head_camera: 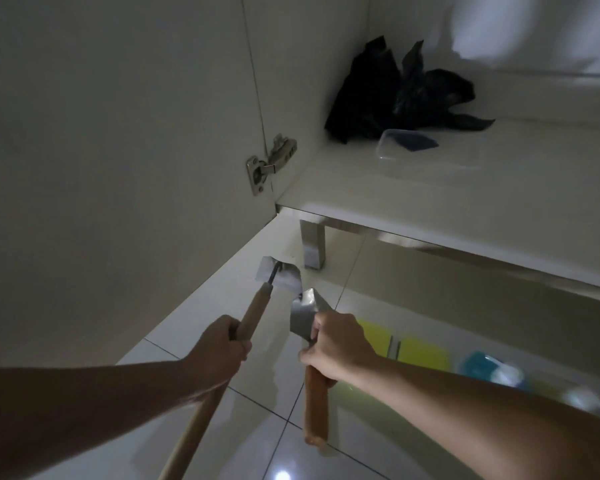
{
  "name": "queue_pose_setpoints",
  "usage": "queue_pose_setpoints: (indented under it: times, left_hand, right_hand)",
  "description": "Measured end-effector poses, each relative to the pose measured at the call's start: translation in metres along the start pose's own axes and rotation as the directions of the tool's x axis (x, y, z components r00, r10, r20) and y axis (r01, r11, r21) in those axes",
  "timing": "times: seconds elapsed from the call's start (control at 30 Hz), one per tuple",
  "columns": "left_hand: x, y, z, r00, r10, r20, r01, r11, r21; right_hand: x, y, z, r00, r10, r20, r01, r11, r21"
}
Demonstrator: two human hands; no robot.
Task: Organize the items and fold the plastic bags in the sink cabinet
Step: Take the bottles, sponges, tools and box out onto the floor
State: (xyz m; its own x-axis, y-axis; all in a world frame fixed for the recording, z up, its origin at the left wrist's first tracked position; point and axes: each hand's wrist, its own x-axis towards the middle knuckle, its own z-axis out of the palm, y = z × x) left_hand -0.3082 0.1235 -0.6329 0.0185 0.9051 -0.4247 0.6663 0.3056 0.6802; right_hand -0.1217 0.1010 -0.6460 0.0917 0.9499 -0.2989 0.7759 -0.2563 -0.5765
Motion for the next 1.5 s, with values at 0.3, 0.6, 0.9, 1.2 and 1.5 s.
queue_pose_setpoints:
  times: [0.3,0.6,0.9,1.2,1.5]
  left_hand:
    - [0.053,0.009,0.026,1.0,0.011,-0.012,-0.01,0.999,0.047]
    - [0.085,0.01,0.039,0.999,-0.021,-0.025,0.022,0.999,0.047]
    - [0.095,0.001,0.041,0.998,-0.048,-0.03,0.05,0.996,0.073]
    - [0.066,0.055,0.038,0.922,0.365,-0.127,-0.307,0.892,0.332]
    - [0.052,0.208,0.029,0.726,0.643,-0.243,-0.657,0.754,0.032]
  right_hand:
    - [0.041,0.0,0.019,0.989,0.107,-0.099,-0.11,0.994,-0.025]
    - [0.056,0.005,0.033,0.984,0.16,-0.078,-0.158,0.987,0.024]
    - [0.059,0.014,0.042,0.987,0.135,-0.092,-0.138,0.99,-0.029]
    - [0.048,-0.015,-0.033,0.997,-0.079,-0.004,0.077,0.985,-0.151]
    - [0.06,-0.015,-0.227,0.984,-0.065,-0.168,0.062,0.998,-0.024]
